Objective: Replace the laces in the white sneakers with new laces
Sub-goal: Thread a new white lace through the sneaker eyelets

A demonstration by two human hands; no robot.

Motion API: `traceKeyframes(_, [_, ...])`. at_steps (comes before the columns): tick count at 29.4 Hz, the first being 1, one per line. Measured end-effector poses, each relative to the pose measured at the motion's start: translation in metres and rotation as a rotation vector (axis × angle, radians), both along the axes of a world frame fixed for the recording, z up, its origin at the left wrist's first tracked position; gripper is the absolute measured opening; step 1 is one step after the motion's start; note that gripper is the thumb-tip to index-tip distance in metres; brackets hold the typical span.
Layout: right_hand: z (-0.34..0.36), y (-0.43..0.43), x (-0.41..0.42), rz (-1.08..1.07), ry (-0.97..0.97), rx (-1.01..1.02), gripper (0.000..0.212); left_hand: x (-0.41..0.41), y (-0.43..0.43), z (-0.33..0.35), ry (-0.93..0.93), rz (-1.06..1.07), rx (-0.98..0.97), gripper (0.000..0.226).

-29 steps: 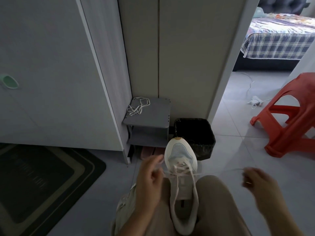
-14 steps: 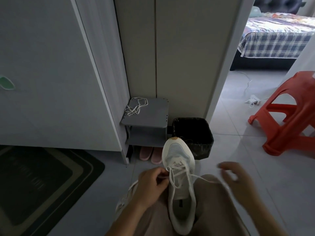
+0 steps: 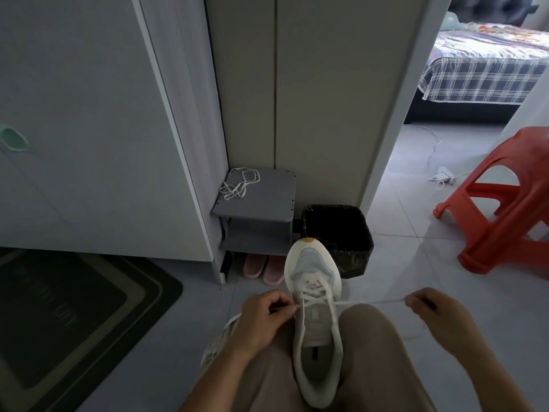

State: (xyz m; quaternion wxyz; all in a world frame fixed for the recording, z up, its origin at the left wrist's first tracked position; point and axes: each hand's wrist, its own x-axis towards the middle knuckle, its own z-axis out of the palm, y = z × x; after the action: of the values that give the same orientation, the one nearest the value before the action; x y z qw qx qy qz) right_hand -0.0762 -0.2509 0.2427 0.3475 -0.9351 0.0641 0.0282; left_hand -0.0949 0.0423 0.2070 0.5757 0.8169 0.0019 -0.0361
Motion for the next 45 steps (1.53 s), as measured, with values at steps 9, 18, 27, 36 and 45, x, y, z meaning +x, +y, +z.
traceKeyframes(9, [-0.003,0.085,0.001,0.364,-0.085,-0.080,0.037,0.002,-0.007,0.018,-0.131,-0.036,0.017,0.018])
traceKeyframes(18, [0.003,0.086,0.009,0.466,0.022,-0.036,0.019,0.006,-0.002,0.012,-0.018,-0.110,0.111,0.011])
traceKeyframes(27, [0.020,0.069,0.008,0.638,0.210,-0.243,0.006,-0.008,0.000,0.016,-0.319,0.111,0.355,0.016])
traceKeyframes(36, [0.031,0.066,-0.004,0.466,0.088,0.079,0.015,-0.033,-0.055,-0.012,-0.631,-0.014,1.014,0.066])
traceKeyframes(45, [0.049,0.061,-0.006,0.390,0.059,0.133,0.016,-0.050,-0.038,0.007,-1.038,-0.041,0.880,0.011])
